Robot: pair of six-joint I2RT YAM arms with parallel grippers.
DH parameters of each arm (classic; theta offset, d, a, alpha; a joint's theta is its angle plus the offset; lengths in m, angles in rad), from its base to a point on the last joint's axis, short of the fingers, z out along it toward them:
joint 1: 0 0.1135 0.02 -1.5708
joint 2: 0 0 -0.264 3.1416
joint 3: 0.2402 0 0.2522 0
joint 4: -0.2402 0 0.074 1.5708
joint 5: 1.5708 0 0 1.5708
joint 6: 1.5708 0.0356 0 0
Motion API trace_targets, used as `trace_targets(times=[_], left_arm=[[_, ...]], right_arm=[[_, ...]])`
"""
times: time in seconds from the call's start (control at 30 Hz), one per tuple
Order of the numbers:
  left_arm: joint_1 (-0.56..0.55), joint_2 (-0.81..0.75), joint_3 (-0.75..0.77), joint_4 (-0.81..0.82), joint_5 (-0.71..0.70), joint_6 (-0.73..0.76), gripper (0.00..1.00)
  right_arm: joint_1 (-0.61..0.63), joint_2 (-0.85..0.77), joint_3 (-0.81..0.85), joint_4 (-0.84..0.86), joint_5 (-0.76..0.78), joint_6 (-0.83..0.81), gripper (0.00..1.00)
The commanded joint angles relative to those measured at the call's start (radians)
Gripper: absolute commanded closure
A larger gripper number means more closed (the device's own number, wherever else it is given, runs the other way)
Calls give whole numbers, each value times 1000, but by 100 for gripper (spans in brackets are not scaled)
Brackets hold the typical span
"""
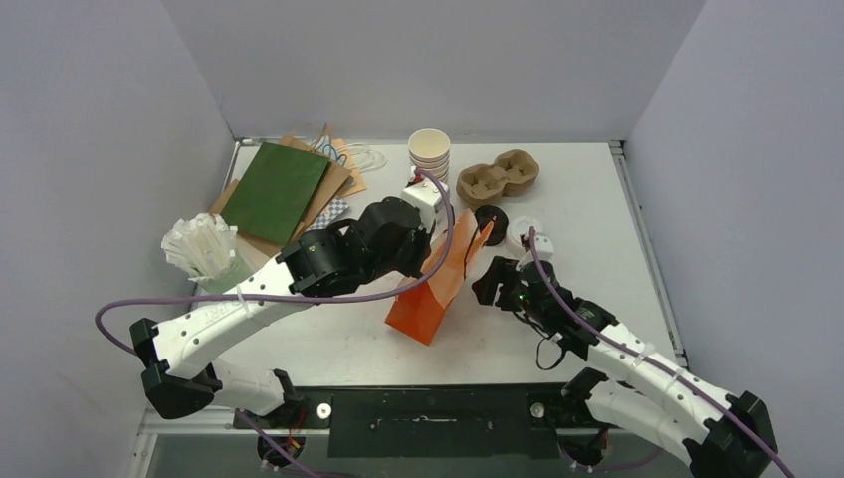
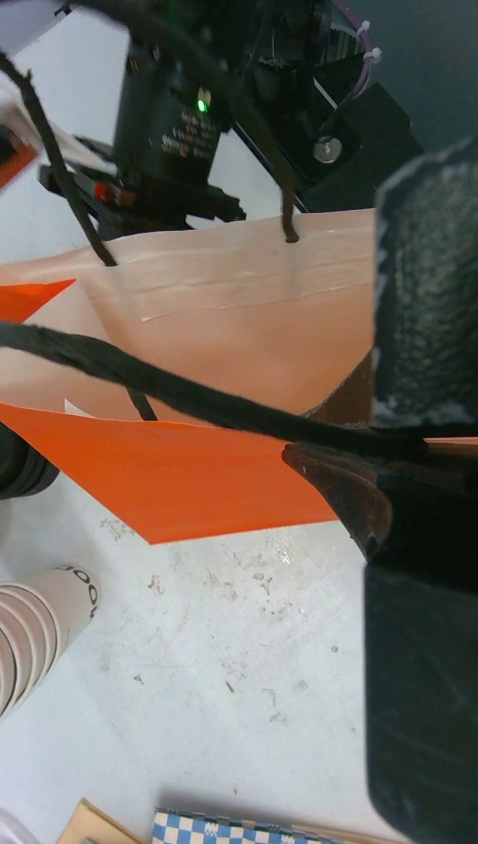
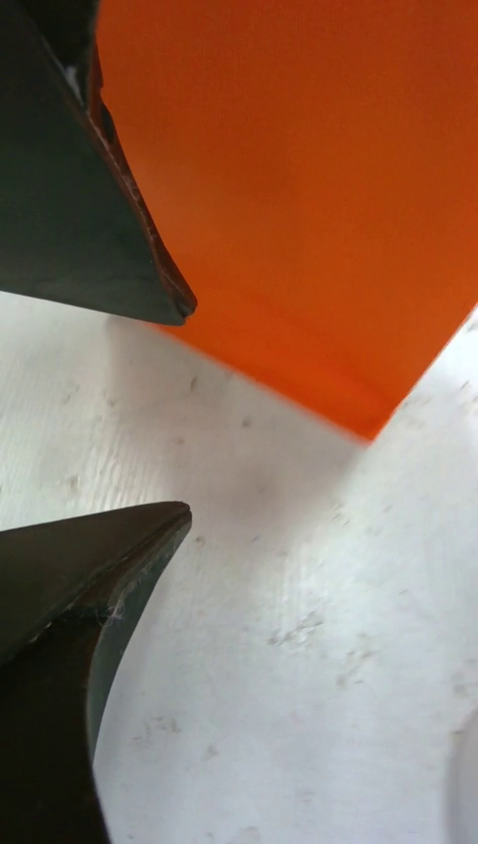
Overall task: Pack the takeout coffee
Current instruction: Open the takeout bag at the center of the board.
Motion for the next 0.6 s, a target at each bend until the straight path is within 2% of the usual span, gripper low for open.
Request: trace_targets(times=[0.0,0.33,0.57], left_arm=[[1,-35,-6,-12,-37,-31,100],[1,-37,-18,-15,-47,-58,100],[1,-44,-26,-13,-63,-72,100]], right_arm=[[-2,-46,173,-109,-22,-64,33],[1,-48,471,-256,-10,-65,33],[1,8,525,-222,-147,-13,33]])
